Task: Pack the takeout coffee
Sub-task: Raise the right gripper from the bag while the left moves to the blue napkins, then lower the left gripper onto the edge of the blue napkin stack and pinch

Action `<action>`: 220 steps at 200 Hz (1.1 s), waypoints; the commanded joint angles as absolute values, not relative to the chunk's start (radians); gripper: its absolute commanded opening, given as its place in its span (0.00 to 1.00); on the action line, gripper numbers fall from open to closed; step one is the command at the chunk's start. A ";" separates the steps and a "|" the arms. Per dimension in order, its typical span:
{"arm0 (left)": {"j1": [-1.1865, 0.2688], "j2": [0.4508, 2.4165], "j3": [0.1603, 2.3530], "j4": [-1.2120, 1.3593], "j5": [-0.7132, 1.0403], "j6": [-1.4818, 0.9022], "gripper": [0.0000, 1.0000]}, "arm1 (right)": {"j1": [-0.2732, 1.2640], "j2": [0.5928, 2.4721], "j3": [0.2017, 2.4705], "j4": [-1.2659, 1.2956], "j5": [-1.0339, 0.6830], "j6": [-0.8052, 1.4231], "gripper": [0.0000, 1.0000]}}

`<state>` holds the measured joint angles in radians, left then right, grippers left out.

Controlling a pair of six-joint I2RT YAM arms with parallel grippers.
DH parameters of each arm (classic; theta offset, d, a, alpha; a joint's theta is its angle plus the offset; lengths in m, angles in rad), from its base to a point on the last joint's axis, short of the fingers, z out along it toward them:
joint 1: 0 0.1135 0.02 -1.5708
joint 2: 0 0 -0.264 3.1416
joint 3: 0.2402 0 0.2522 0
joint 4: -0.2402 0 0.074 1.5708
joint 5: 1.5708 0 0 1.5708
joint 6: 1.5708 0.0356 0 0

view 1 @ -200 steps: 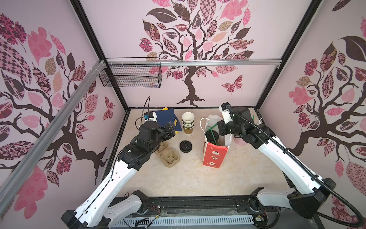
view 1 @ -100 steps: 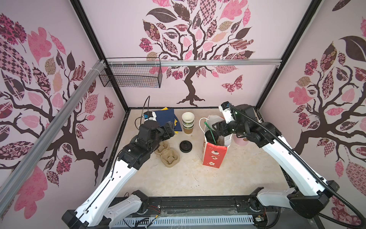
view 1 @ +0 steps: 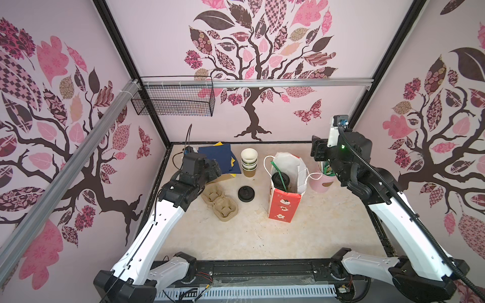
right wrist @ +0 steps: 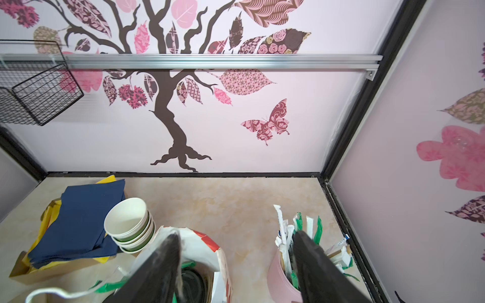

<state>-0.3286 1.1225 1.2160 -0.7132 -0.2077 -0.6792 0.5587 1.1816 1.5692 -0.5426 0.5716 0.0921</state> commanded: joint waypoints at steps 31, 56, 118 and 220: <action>-0.190 1.251 1.323 -0.715 -0.108 -0.716 0.78 | 0.561 1.270 1.525 -0.461 0.520 0.222 0.70; -0.166 1.361 1.375 -0.715 -0.079 -0.721 0.75 | 0.562 1.297 1.516 -0.454 0.478 0.253 0.69; -0.097 1.660 1.554 -0.753 0.029 -0.670 0.66 | 0.561 1.321 1.519 -0.423 0.488 0.198 0.69; -0.200 2.011 1.880 -0.908 0.015 -0.311 0.58 | 0.561 1.310 1.517 -0.449 0.517 0.130 0.68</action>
<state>-0.1642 1.9293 1.7546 -0.8860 0.0292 -0.4019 0.5587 1.3025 1.5108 -0.4385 0.5003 0.1551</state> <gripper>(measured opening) 0.589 0.685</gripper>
